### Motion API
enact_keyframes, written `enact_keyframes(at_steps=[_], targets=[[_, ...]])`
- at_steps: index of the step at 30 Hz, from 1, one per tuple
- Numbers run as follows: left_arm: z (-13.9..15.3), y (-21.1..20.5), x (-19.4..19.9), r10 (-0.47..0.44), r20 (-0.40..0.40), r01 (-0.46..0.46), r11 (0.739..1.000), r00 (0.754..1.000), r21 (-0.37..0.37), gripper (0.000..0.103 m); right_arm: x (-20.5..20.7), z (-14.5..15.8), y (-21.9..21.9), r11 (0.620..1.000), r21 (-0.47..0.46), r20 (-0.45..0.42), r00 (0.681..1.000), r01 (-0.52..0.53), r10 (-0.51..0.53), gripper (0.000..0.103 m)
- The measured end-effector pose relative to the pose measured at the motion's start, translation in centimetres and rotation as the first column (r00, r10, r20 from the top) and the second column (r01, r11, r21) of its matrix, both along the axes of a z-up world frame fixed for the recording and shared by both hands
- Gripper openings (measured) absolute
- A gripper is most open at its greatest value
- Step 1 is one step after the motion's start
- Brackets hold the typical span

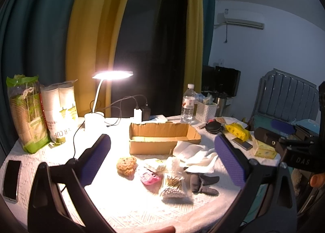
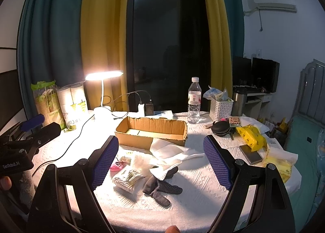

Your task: Organize soft objects

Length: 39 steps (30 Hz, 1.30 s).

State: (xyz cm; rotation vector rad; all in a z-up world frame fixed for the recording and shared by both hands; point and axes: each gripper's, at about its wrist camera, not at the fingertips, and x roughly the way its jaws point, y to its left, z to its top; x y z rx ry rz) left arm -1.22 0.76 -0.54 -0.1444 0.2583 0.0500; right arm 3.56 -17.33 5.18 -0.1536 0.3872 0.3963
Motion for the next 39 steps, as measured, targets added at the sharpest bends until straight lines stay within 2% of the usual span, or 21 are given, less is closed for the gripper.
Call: enact_keyframes(at_steps=[4, 6, 8, 12, 19, 23, 28, 33, 36, 39], targets=[[-1.2, 0.1, 0.9, 0.006, -0.039, -0.006, 1.000, 0.999, -0.009, 0.102, 0.7, -0.2, -0.1, 1.000, -0.001, -0.040, 0.999, 0.004, -0.004, 0.088], [-1.5, 0.2, 1.8, 0.008, -0.061, -0.009, 1.000, 0.998, -0.010, 0.102, 1.6, -0.4, -0.3, 1.000, -0.010, -0.112, 0.994, 0.012, -0.013, 0.088], [-2.3, 0.2, 2.6, 0.011, -0.090, -0.012, 1.000, 0.996, -0.011, 0.102, 2.3, -0.9, -0.3, 1.000, -0.005, -0.142, 0.990, 0.018, -0.019, 0.088], [-3.5, 0.7, 4.6, 0.011, -0.149, -0.015, 1.000, 0.989, -0.023, 0.102, 4.2, -2.4, -0.3, 0.999, -0.045, -0.105, 0.994, 0.018, -0.022, 0.088], [-6.6, 0.4, 8.6, -0.029, -0.268, 0.019, 0.999, 0.963, -0.039, 0.102, 7.2, -5.4, -0.1, 0.998, -0.053, -0.168, 0.985, 0.024, -0.033, 0.088], [-8.6, -0.2, 10.9, -0.052, -0.344, 0.040, 0.998, 0.937, -0.041, 0.102, 8.9, -7.0, -0.5, 0.997, -0.075, -0.218, 0.975, 0.032, -0.048, 0.088], [-11.4, -1.2, 13.6, -0.084, -0.432, 0.067, 0.996, 0.898, -0.054, 0.102, 11.3, -9.4, -0.8, 0.998, -0.053, -0.294, 0.955, 0.034, -0.049, 0.088], [-14.2, -2.3, 15.8, -0.107, -0.511, 0.087, 0.994, 0.853, -0.062, 0.102, 13.4, -11.5, -0.5, 0.999, -0.039, -0.371, 0.929, 0.005, -0.019, 0.088], [-15.0, -2.5, 16.5, -0.115, -0.539, 0.097, 0.993, 0.834, -0.062, 0.101, 14.4, -12.3, -0.1, 1.000, -0.024, -0.391, 0.920, -0.015, 0.004, 0.088], [-15.6, -2.9, 17.1, -0.119, -0.566, 0.106, 0.993, 0.816, -0.057, 0.092, 15.3, -12.8, 0.2, 0.999, -0.017, -0.405, 0.914, -0.027, 0.018, 0.088]])
